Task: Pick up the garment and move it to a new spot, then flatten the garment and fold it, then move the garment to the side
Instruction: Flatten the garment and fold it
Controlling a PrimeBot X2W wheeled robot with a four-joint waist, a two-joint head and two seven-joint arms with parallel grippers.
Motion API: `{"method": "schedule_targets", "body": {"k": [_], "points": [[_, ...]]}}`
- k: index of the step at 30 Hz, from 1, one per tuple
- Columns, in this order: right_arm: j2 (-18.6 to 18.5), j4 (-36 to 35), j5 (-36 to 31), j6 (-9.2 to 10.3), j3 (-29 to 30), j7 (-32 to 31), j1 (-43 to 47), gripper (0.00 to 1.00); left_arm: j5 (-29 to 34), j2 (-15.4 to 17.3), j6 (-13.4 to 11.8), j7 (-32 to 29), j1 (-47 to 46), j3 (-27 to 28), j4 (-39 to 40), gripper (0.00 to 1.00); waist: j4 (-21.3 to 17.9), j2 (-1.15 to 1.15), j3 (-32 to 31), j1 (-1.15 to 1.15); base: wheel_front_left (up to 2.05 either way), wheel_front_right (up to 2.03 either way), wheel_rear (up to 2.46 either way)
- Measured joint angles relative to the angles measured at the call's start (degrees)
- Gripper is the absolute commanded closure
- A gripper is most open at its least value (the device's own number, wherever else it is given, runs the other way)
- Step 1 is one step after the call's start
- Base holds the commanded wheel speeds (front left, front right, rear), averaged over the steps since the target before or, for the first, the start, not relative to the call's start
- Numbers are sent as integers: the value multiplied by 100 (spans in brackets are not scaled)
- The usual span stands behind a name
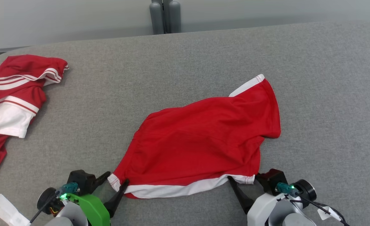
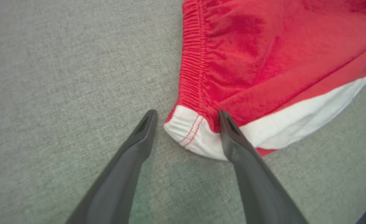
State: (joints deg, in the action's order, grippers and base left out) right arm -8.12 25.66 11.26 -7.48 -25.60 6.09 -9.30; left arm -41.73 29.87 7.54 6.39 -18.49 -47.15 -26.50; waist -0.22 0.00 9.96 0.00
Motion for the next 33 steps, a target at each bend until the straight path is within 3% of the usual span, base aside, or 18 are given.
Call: {"method": "schedule_targets", "body": {"k": [1, 2, 6, 9, 15, 18, 23, 27, 29, 33], "points": [[2, 1, 44, 0, -42, 12, -34, 81, -107, 16, 0, -13, -9, -76, -9, 56, -17, 0, 13, 0, 0, 0, 0], [2, 4, 136, 0, -122, 12, -64, 100, -199, 44, 0, -33, -25, -165, -3, 100, -41, 0, 21, 0, 0, 0, 0], [-66, -152, 549, -2, -274, 140, -75, 100, -721, 219, 0, 41, 33, -334, 257, 100, -108, 0, -35, 0, 0, 0, 0], [-267, -620, 988, -1, -48, 259, -1, 100, -1272, 410, 0, 134, 238, -330, 895, 100, -133, 0, -132, 0, 0, 0, 0], [-1029, -2657, 2041, 0, 734, -40, 522, 100, -2643, 979, 0, 69, 504, 93, 3276, 100, -129, 0, -238, 0, 0, 0, 0], [-1511, -3887, 2329, 0, 1265, -570, 641, 100, -3041, 1267, -243, -9, 356, 560, 4350, 100, -101, 0, -158, 0, 0, 0, 0], [-2030, -5045, 2657, 0, 2015, -1577, -122, 100, -3667, 1290, -844, -532, -728, 1228, 5335, 100, -61, 0, 165, 0, 0, 0, 0], [-2315, -4967, 2763, -1, 2232, -2471, -1694, 100, -3978, 987, -1379, -1243, -2287, 1516, 5031, 100, -30, 0, 607, 0, 0, 0, 0], [-2241, -4620, 2939, -1, 2108, -2878, -2651, 100, -3620, 961, -1491, -1548, -3197, 1505, 4566, 100, -24, 0, 866, 0, 0, 0, 0], [-2029, -3375, 2566, -5, 1886, -3452, -4879, 100, -3268, 338, -1558, -1809, -4999, 1501, 3170, 100, -39, 0, 1500, 1, 0, 0, 0]]}}
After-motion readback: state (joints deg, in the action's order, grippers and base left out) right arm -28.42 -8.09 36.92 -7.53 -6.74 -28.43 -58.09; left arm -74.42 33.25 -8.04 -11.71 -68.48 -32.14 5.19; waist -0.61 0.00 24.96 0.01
